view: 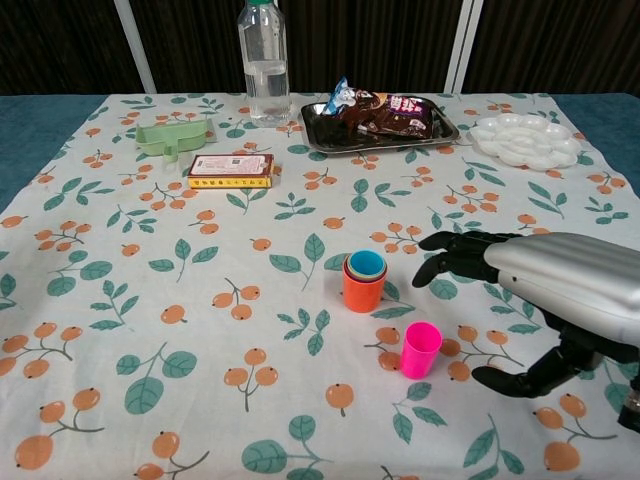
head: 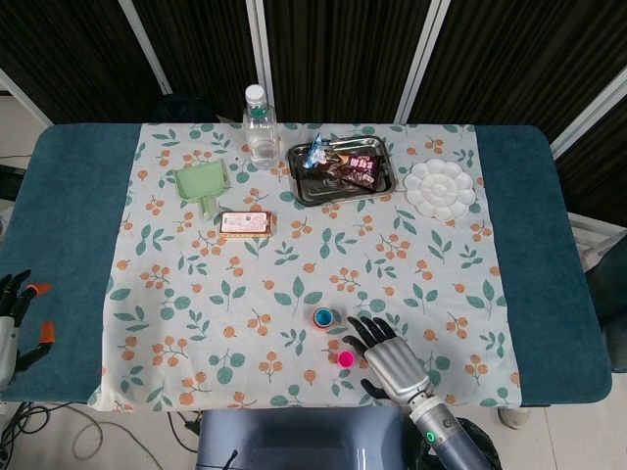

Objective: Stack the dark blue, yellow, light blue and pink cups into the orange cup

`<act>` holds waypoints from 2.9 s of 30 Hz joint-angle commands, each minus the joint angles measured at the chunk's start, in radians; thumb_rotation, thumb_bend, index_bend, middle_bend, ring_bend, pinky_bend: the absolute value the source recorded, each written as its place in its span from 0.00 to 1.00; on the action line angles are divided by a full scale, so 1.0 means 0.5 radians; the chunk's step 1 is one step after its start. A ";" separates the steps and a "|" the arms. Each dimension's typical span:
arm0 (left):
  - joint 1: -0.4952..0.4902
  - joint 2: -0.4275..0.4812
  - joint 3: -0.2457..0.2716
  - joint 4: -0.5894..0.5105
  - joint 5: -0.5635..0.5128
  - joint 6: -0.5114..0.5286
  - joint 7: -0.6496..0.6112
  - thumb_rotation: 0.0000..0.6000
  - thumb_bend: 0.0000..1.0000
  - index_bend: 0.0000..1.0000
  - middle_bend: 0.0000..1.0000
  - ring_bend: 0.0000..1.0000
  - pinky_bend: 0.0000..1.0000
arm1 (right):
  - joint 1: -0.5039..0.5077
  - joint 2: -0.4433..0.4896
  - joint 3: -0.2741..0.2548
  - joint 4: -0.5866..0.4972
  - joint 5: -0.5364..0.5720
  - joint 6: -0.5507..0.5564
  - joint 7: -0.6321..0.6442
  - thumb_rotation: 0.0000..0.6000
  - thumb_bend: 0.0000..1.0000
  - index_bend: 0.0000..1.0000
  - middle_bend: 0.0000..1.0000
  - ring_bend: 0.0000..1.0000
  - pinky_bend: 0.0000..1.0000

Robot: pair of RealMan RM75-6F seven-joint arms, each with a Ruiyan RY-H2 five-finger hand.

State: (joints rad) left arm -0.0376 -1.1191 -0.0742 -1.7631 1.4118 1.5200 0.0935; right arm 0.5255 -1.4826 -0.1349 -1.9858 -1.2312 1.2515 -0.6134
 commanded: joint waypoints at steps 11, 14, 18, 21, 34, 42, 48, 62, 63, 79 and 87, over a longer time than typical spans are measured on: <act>0.005 -0.009 -0.009 0.000 -0.023 0.013 0.018 1.00 0.46 0.25 0.06 0.00 0.05 | -0.012 -0.122 0.116 0.107 0.082 -0.061 -0.022 1.00 0.40 0.34 0.00 0.01 0.10; 0.007 -0.013 -0.013 -0.002 -0.032 0.017 0.023 1.00 0.46 0.25 0.06 0.00 0.05 | -0.009 -0.144 0.137 0.122 0.094 -0.075 -0.034 1.00 0.40 0.35 0.00 0.01 0.10; 0.007 -0.012 -0.015 -0.002 -0.035 0.018 0.022 1.00 0.46 0.25 0.06 0.00 0.05 | -0.007 -0.166 0.154 0.139 0.111 -0.095 -0.052 1.00 0.40 0.37 0.00 0.01 0.10; 0.006 -0.012 -0.014 0.000 -0.036 0.014 0.022 1.00 0.46 0.25 0.06 0.00 0.05 | -0.009 -0.179 0.165 0.150 0.124 -0.103 -0.057 1.00 0.40 0.38 0.00 0.01 0.10; 0.007 -0.012 -0.014 0.003 -0.038 0.015 0.024 1.00 0.46 0.25 0.06 0.00 0.05 | -0.018 -0.215 0.207 0.178 0.137 -0.123 -0.062 1.00 0.40 0.42 0.00 0.01 0.10; 0.008 -0.012 -0.014 0.005 -0.038 0.018 0.022 1.00 0.46 0.25 0.06 0.00 0.05 | -0.020 -0.225 0.221 0.182 0.143 -0.138 -0.064 1.00 0.40 0.45 0.00 0.02 0.10; 0.008 -0.012 -0.014 0.006 -0.038 0.016 0.023 1.00 0.46 0.25 0.06 0.00 0.05 | -0.023 -0.238 0.232 0.188 0.147 -0.141 -0.066 1.00 0.40 0.48 0.00 0.03 0.11; 0.009 -0.011 -0.017 0.003 -0.042 0.018 0.015 1.00 0.46 0.25 0.06 0.00 0.05 | -0.025 -0.172 0.269 0.097 0.106 -0.123 -0.070 1.00 0.40 0.52 0.00 0.04 0.11; 0.009 -0.011 -0.017 0.004 -0.042 0.017 0.014 1.00 0.46 0.25 0.06 0.00 0.05 | -0.021 -0.156 0.273 0.079 0.105 -0.127 -0.071 1.00 0.40 0.52 0.00 0.04 0.11; 0.010 -0.013 -0.014 0.001 -0.036 0.022 0.019 1.00 0.46 0.25 0.06 0.00 0.05 | 0.271 0.154 0.648 -0.212 0.409 -0.274 -0.283 1.00 0.40 0.52 0.00 0.04 0.12; 0.008 -0.011 -0.019 0.007 -0.040 0.020 0.008 1.00 0.46 0.25 0.06 0.00 0.05 | 0.466 0.117 0.759 -0.164 0.719 -0.346 -0.378 1.00 0.40 0.52 0.00 0.04 0.12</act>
State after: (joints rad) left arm -0.0335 -1.1245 -0.0838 -1.7596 1.3918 1.5303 0.0974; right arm 0.7372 -1.4173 0.2319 -2.0753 -0.8965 1.0894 -0.7917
